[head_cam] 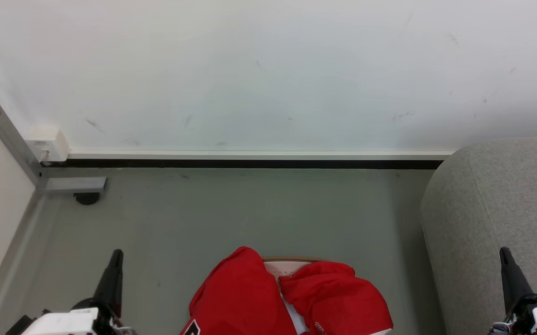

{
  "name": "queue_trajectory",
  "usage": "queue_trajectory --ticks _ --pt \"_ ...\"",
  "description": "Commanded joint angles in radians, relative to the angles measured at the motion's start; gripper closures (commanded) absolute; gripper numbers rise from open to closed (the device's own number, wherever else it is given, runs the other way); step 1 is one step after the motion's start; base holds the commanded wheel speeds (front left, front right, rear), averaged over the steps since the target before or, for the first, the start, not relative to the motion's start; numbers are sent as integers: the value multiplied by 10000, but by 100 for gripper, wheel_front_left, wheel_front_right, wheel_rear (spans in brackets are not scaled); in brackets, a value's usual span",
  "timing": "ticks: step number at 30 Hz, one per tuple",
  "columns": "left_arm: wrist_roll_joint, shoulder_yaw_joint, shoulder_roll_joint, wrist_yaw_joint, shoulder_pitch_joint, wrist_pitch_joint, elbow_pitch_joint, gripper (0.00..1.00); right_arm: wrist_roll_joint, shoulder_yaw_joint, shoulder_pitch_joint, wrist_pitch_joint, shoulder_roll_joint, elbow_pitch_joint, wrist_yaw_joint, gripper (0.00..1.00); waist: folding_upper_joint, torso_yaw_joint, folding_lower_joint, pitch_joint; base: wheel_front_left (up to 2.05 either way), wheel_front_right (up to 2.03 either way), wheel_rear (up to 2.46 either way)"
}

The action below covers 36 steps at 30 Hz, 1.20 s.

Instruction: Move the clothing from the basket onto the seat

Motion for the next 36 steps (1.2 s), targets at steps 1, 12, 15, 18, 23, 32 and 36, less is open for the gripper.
queue_trajectory --ticks 1,12,15,18,23,32,36 --pt "-123 22 71 -63 -79 39 4 100 -34 -28 -117 16 -9 26 -19 100 -1 0 0 0 0 0 0" --pt "-123 22 72 -63 -79 39 4 100 -34 -27 -117 16 -9 26 -19 100 -1 0 0 0 0 0 0" --pt "-123 22 72 -63 -79 39 4 100 -34 -27 -117 16 -9 26 -19 100 -1 0 0 0 0 0 0" --pt "-123 22 72 -62 -79 39 4 100 -34 -27 -117 16 -9 26 -19 100 -1 0 0 0 0 0 0" --pt "-123 22 72 -54 -79 39 4 100 -34 -27 -117 16 -9 26 -19 100 -1 0 0 0 0 0 0" --pt "1 -15 -63 6 140 -14 171 0 2 33 131 -16 44 175 0 0 -1 0 0 1 0 0 0" --pt "-61 -89 -67 7 139 -195 36 0 -12 213 149 -199 52 41 -1 0 -1 0 0 6 0 0 0"
